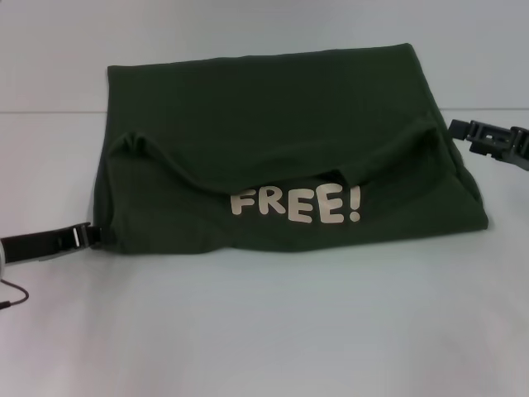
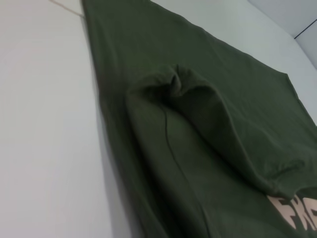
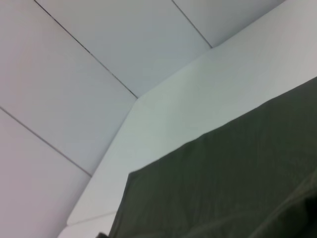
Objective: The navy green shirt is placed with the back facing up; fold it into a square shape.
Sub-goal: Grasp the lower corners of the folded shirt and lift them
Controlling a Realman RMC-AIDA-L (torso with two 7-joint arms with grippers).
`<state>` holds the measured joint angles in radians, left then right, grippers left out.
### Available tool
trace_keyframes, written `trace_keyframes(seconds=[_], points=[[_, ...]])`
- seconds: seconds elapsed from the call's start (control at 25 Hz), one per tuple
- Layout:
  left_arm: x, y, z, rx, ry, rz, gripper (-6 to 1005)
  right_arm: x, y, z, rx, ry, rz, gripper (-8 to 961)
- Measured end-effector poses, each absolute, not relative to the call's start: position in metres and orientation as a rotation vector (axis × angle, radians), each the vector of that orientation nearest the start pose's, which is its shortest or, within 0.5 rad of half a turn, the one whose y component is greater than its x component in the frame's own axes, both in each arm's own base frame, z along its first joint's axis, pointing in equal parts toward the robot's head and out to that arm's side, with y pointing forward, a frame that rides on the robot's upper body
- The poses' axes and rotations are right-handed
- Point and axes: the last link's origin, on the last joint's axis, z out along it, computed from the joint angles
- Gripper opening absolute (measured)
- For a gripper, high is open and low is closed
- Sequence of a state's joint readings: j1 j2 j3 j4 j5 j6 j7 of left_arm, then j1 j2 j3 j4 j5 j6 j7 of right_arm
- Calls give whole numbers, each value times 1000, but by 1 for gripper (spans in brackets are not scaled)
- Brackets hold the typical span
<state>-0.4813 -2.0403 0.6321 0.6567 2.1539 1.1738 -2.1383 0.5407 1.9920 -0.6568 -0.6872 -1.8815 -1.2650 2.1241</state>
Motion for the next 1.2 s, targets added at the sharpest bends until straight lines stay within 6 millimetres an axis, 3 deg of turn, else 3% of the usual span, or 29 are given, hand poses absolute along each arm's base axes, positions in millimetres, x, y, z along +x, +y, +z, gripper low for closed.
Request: trace_keyframes(seconds=[0.24,0.52,0.76,1.2], points=[[-328,363,43,-2013,-1702,-573,-1,291,387,76,-2154,1548,685,857],[-308,382,56,-1998,-1778,-630,1,297,401,96,-2101,1649,354,857],[-295,388,53,-2026,-1774,-657,1,294,411,84,-2110,1607,159,857],[-296,386,49,-2019,-1789,-666,1,293,415,55,-2108,1522,78,857]])
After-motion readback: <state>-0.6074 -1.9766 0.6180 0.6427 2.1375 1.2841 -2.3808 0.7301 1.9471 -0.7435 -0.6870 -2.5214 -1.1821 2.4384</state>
